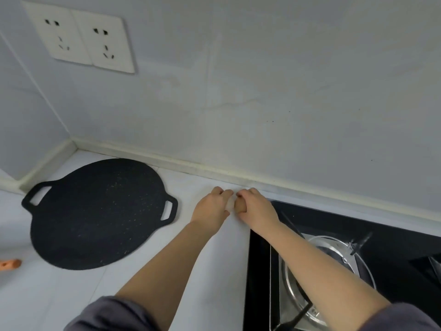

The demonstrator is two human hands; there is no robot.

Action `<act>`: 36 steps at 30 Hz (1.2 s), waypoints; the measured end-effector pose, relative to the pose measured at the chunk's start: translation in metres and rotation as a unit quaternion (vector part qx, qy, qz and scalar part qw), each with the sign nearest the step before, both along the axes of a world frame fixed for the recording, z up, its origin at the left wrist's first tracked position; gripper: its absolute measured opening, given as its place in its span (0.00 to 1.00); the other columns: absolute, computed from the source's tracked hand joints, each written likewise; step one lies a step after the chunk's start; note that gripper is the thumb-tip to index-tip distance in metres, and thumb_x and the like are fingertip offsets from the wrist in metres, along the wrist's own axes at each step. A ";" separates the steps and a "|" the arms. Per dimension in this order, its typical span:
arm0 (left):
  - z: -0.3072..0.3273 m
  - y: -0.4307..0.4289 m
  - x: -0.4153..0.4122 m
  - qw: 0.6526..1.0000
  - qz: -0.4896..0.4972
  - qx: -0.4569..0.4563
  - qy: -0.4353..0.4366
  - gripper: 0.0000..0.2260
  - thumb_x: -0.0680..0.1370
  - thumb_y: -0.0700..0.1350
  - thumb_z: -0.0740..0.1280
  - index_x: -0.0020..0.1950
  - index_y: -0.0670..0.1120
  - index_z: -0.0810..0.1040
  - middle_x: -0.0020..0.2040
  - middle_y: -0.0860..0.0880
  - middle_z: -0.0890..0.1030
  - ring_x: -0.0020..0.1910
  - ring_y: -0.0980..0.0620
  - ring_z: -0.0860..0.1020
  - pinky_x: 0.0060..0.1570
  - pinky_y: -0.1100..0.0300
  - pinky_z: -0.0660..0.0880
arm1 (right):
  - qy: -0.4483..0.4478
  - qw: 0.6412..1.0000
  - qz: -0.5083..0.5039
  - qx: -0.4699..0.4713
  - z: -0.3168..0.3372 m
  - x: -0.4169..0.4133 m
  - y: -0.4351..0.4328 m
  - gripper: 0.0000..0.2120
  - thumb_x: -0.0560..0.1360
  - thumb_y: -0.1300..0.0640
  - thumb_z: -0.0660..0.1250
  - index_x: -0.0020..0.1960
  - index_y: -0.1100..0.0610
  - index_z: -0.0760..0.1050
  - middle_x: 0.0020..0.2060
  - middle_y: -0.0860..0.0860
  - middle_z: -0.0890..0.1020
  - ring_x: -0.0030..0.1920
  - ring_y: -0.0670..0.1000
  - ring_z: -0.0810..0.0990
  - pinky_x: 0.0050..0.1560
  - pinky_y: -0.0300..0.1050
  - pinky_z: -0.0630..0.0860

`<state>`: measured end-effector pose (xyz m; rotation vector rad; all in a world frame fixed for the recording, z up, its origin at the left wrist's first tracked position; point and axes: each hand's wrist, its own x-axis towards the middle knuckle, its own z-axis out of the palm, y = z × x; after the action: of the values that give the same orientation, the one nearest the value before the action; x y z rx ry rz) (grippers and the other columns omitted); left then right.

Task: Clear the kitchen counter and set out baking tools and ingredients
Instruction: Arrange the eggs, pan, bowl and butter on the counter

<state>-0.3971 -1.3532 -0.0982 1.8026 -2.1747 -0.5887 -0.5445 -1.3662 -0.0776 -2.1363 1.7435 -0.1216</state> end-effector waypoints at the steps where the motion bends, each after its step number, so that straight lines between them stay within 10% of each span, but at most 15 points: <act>1: -0.001 -0.006 -0.004 1.000 -0.001 -0.001 -0.003 0.24 0.77 0.42 0.66 0.72 0.49 0.65 0.66 0.47 0.70 0.56 0.46 0.76 0.51 0.56 0.74 | 0.005 1.000 -0.004 0.001 -0.002 -0.003 -0.006 0.17 0.76 0.56 0.62 0.65 0.52 0.70 0.57 0.51 0.74 0.52 0.54 0.77 0.48 0.48 0.77; 36: -0.006 -0.050 -0.024 0.998 -0.001 -0.040 -0.048 0.20 0.76 0.39 0.68 0.67 0.47 0.68 0.59 0.48 0.71 0.47 0.48 0.77 0.43 0.58 0.75 | 0.060 0.996 -0.027 -0.061 -0.007 -0.010 -0.031 0.12 0.79 0.56 0.60 0.62 0.55 0.70 0.55 0.52 0.70 0.42 0.52 0.70 0.36 0.45 0.67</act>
<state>-0.4209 -1.4031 -0.1040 1.8228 -2.2283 -0.4157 -0.5549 -1.3974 -0.0843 -2.2236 1.9088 -0.1208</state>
